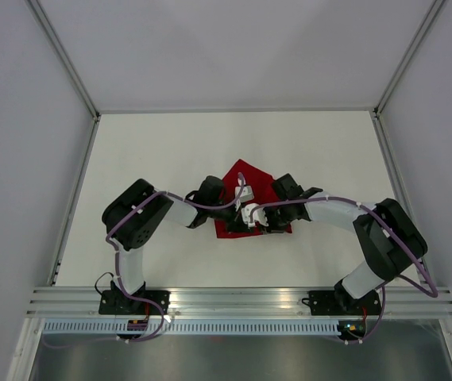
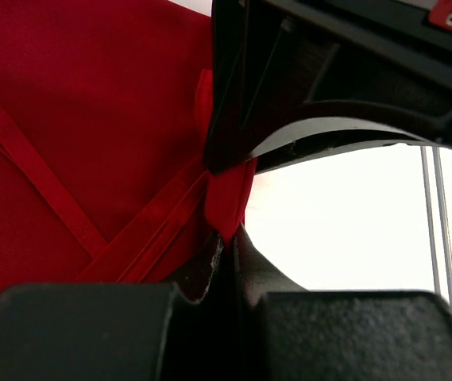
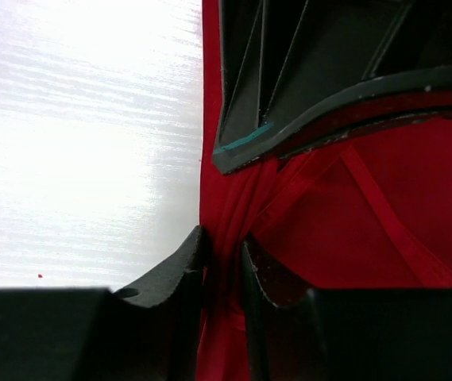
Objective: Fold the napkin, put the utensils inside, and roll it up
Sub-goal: Roll the napkin with the utensil
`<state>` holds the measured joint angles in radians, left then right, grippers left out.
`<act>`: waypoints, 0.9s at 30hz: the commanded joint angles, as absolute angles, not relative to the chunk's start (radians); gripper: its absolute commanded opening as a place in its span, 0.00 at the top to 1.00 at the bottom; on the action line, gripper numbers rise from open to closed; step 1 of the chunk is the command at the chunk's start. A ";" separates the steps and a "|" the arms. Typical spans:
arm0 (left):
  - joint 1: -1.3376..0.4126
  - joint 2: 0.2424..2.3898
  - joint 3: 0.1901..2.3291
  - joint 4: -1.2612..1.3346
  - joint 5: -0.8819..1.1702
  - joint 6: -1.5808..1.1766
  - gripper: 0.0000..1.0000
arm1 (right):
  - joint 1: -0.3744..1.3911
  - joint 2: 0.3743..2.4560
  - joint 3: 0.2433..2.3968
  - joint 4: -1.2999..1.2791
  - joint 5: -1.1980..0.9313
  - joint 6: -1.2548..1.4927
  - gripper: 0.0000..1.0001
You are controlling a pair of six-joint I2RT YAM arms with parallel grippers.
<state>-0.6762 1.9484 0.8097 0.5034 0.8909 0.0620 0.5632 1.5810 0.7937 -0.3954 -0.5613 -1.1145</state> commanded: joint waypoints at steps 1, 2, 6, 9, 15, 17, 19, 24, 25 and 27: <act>-0.673 1.951 0.776 0.512 0.870 0.034 0.89 | 0.561 1.611 0.836 -0.410 -0.548 -1.101 0.73; -0.673 1.950 0.772 0.523 0.867 0.028 0.87 | 0.561 1.614 0.839 -0.416 -0.551 -1.094 0.74; -0.673 1.910 0.727 0.632 0.829 -0.029 0.73 | 0.560 1.646 0.879 -0.465 -0.571 -1.075 0.82; -0.673 1.885 0.693 0.689 0.802 -0.052 0.69 | 0.558 1.690 0.925 -0.530 -0.591 -1.075 0.84; -0.673 1.824 0.624 0.793 0.706 -0.066 0.65 | 0.546 1.775 1.003 -0.641 -0.635 -1.058 0.85; -0.672 1.803 0.595 0.842 0.672 -0.071 0.63 | 0.542 1.790 1.009 -0.658 -0.658 -1.052 0.86; -0.673 1.787 0.574 0.868 0.624 -0.075 0.62 | 0.535 1.792 1.002 -0.658 -0.664 -1.042 0.86; -0.673 1.758 0.517 0.971 0.542 -0.103 0.60 | 0.534 1.790 0.988 -0.629 -0.658 -1.003 0.86; -0.673 1.755 0.509 0.985 0.526 -0.109 0.59 | 0.535 1.799 0.992 -0.632 -0.658 -0.999 0.86; -0.673 1.740 0.488 1.018 0.494 -0.115 0.59 | 0.534 1.810 1.011 -0.644 -0.653 -0.986 0.86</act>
<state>-0.6697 1.7885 0.5148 0.8734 0.5755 -0.1150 0.5392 1.7634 1.0027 -0.5835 -0.6693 -1.0328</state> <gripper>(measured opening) 0.404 0.185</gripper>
